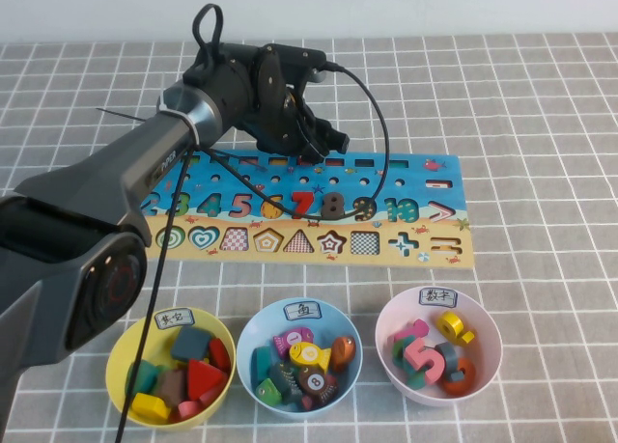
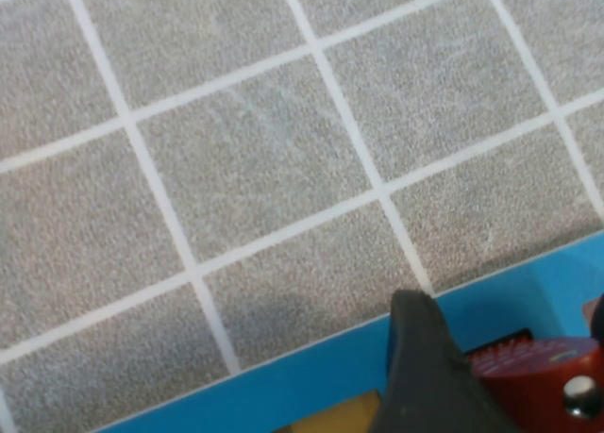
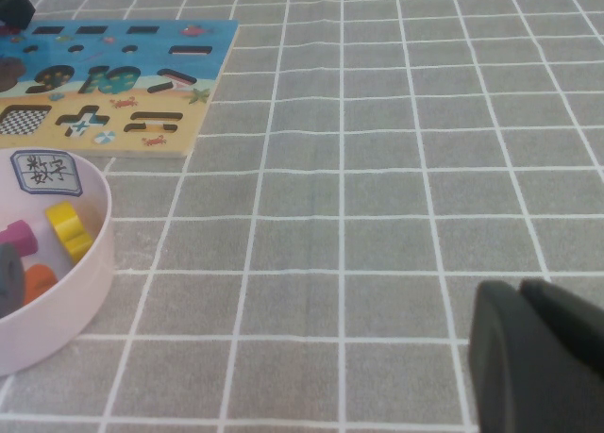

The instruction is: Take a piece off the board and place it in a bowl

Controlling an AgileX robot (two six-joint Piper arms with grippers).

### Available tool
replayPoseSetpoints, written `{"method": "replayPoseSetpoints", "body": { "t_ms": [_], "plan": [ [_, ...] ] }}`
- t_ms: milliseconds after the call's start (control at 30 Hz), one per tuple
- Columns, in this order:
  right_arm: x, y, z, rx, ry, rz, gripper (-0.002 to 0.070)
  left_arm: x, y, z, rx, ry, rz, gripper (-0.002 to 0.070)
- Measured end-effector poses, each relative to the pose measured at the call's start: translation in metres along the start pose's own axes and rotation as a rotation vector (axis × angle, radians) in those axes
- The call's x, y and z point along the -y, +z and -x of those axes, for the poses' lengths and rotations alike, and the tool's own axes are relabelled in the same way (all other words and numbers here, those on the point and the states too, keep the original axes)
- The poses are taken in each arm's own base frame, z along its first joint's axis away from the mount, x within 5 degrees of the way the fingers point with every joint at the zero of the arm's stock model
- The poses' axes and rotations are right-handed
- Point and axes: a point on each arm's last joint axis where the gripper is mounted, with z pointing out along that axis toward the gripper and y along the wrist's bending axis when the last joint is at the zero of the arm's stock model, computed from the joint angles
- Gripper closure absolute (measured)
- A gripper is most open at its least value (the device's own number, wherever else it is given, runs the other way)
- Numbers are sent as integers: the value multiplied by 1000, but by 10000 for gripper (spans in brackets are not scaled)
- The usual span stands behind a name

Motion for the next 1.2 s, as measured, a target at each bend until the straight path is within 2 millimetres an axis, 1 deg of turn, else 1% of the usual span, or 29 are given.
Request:
{"method": "replayPoseSetpoints", "body": {
  "t_ms": [133, 767, 1033, 1200],
  "plan": [
    [0, 0, 0, 0, 0, 0, 694, 0, 0, 0, -2, 1, 1, 363],
    [0, 0, 0, 0, 0, 0, 694, 0, 0, -1, -6, -6, 2, 463],
    [0, 0, 0, 1, 0, 0, 694, 0, -1, 0, -12, -30, 2, 473],
    [0, 0, 0, 1, 0, 0, 694, 1, -8, 6, 0, -32, 0, 473]
  ]
}}
